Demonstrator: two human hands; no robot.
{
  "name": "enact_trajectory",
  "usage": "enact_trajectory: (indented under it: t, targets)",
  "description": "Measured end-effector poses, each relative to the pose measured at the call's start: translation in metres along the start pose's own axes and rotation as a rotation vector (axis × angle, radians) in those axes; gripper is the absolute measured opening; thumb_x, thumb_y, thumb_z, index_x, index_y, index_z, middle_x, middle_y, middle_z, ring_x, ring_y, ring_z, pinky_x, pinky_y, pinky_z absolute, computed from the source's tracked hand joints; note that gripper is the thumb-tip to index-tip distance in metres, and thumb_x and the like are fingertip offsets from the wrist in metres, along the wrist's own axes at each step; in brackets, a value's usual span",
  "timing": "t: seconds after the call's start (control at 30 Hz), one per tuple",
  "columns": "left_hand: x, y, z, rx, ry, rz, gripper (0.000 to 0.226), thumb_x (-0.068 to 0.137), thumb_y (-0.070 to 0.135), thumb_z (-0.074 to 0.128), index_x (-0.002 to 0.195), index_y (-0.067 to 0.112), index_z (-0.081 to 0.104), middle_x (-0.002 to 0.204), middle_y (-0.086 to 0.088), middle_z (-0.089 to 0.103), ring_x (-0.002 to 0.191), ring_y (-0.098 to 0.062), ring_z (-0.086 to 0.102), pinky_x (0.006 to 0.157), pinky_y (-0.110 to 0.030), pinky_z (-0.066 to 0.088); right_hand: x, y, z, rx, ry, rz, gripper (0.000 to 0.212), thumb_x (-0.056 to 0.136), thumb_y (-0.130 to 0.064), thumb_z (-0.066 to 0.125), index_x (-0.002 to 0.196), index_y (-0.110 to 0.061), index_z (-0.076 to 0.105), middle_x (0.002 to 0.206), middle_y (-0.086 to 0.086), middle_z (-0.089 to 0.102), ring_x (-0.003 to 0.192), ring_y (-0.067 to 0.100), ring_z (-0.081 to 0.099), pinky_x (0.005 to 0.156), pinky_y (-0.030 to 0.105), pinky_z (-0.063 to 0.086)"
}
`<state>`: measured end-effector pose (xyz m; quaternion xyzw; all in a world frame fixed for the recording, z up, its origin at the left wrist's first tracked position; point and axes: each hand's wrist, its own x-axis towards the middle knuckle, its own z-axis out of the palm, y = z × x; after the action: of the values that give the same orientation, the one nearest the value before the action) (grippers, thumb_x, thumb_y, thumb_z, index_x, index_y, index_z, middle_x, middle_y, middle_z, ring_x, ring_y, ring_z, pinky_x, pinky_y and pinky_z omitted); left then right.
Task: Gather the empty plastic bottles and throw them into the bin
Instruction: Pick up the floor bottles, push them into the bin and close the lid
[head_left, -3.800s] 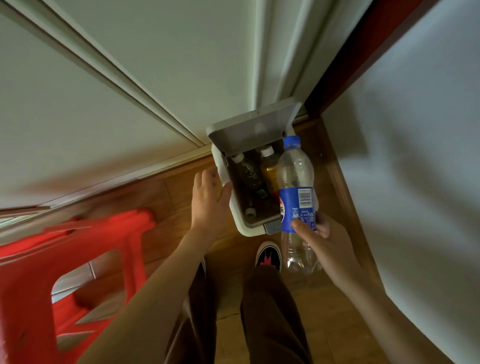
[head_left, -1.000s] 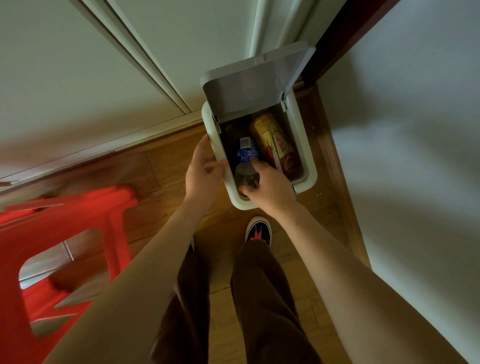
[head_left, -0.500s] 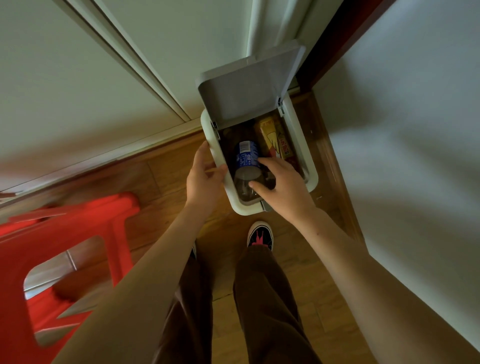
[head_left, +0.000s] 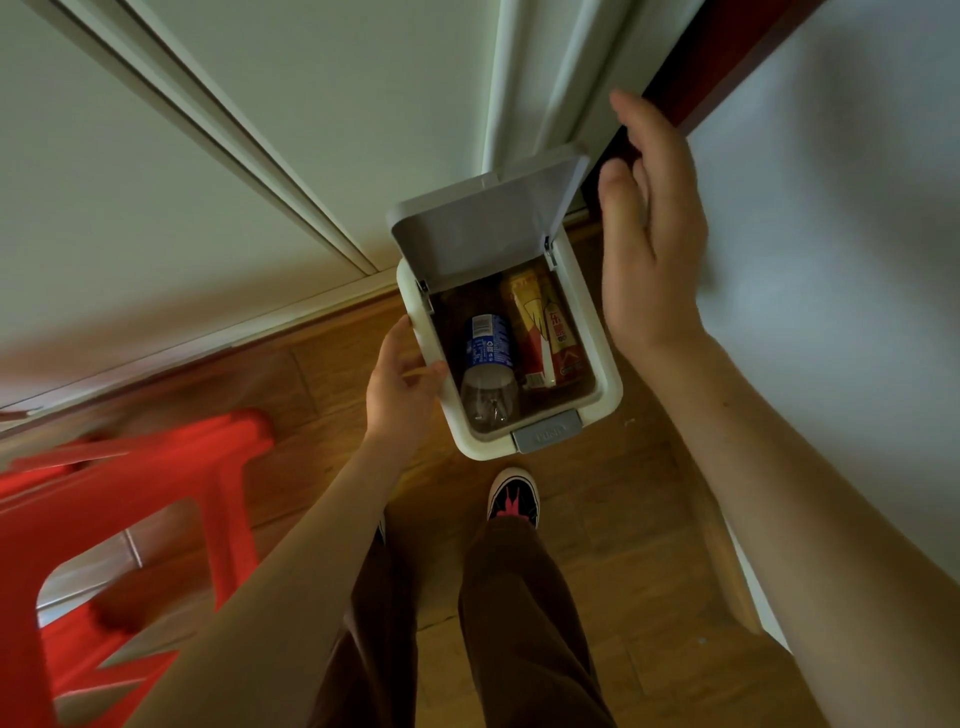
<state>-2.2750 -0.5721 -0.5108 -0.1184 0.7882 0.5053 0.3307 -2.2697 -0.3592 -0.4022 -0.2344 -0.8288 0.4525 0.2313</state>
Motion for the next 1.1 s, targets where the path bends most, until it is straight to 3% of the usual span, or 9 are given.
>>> enact_trajectory:
  t: [0.13,0.3,0.57,0.7,0.8,0.87,0.93,1.1]
  targets:
    - [0.0,0.002,0.0,0.0,0.001,-0.011,0.064,0.091,0.01,0.062,0.145,0.032,0.036,0.111,-0.002,0.068,0.094,-0.016,0.07,0.081,-0.039,0.06,0.01,-0.001,0.002,-0.135,-0.165,-0.152,0.033,0.101,-0.017,0.042,0.124,-0.004,0.062,0.128,0.005,0.061,0.123,0.017,0.055,0.103,0.03,0.045]
    - [-0.001,0.003,-0.001,-0.03,-0.012,-0.006,0.065,0.091,0.01,0.061,0.146,0.033,0.036,0.112,-0.002,0.068,0.098,-0.018,0.07,0.079,-0.032,0.058,-0.005,0.007,-0.004,-0.17,-0.207,-0.166,0.02,0.098,-0.013,0.052,0.108,0.001,0.062,0.104,0.008,0.062,0.098,0.009,0.054,0.085,0.016,0.043]
    - [-0.003,-0.007,-0.002,-0.191,-0.075,-0.043,0.068,0.093,0.008,0.059,0.149,0.035,0.033,0.123,0.001,0.061,0.105,-0.006,0.065,0.095,-0.038,0.054,-0.073,0.032,-0.035,-0.203,-0.327,-0.03,0.019,0.094,-0.017,0.059,0.105,-0.002,0.062,0.109,0.009,0.061,0.1,0.009,0.057,0.09,0.012,0.042]
    - [-0.001,-0.014,-0.003,-0.194,-0.112,-0.023,0.065,0.095,0.016,0.058,0.149,0.04,0.03,0.128,-0.001,0.058,0.115,-0.016,0.063,0.099,-0.046,0.051,-0.109,0.059,-0.043,-0.281,-0.446,0.072,0.031,0.093,-0.032,0.057,0.107,-0.007,0.066,0.12,0.004,0.062,0.113,0.012,0.058,0.099,0.019,0.046]
    - [0.0,-0.015,-0.004,-0.165,-0.12,-0.025,0.065,0.095,0.019,0.058,0.148,0.043,0.03,0.129,0.003,0.057,0.116,-0.014,0.062,0.1,-0.046,0.051,-0.119,0.075,-0.039,-0.418,-0.54,0.077,0.035,0.09,-0.034,0.061,0.116,-0.01,0.066,0.126,0.004,0.06,0.12,0.014,0.053,0.101,0.006,0.035]
    - [0.001,-0.014,-0.003,-0.159,-0.11,-0.029,0.065,0.094,0.018,0.058,0.148,0.043,0.03,0.127,0.004,0.058,0.115,-0.013,0.062,0.1,-0.045,0.051,-0.122,0.084,-0.033,-0.483,-0.585,0.074,0.039,0.089,-0.03,0.065,0.124,-0.011,0.064,0.13,0.005,0.059,0.124,0.018,0.053,0.103,0.017,0.04]
    - [0.001,-0.014,-0.003,-0.145,-0.1,-0.023,0.066,0.094,0.017,0.059,0.148,0.041,0.03,0.124,0.005,0.059,0.114,-0.013,0.062,0.1,-0.045,0.051,-0.124,0.089,-0.028,-0.502,-0.591,0.082,0.044,0.087,-0.027,0.069,0.128,-0.011,0.061,0.13,0.006,0.059,0.124,0.02,0.053,0.1,0.022,0.041]
    - [-0.001,-0.012,-0.001,-0.12,-0.068,-0.015,0.066,0.094,0.017,0.059,0.149,0.039,0.029,0.124,0.005,0.059,0.112,-0.013,0.062,0.099,-0.045,0.052,-0.119,0.093,-0.017,-0.514,-0.523,0.126,0.045,0.083,-0.029,0.074,0.125,-0.014,0.062,0.125,0.005,0.06,0.119,0.021,0.054,0.091,0.018,0.038]
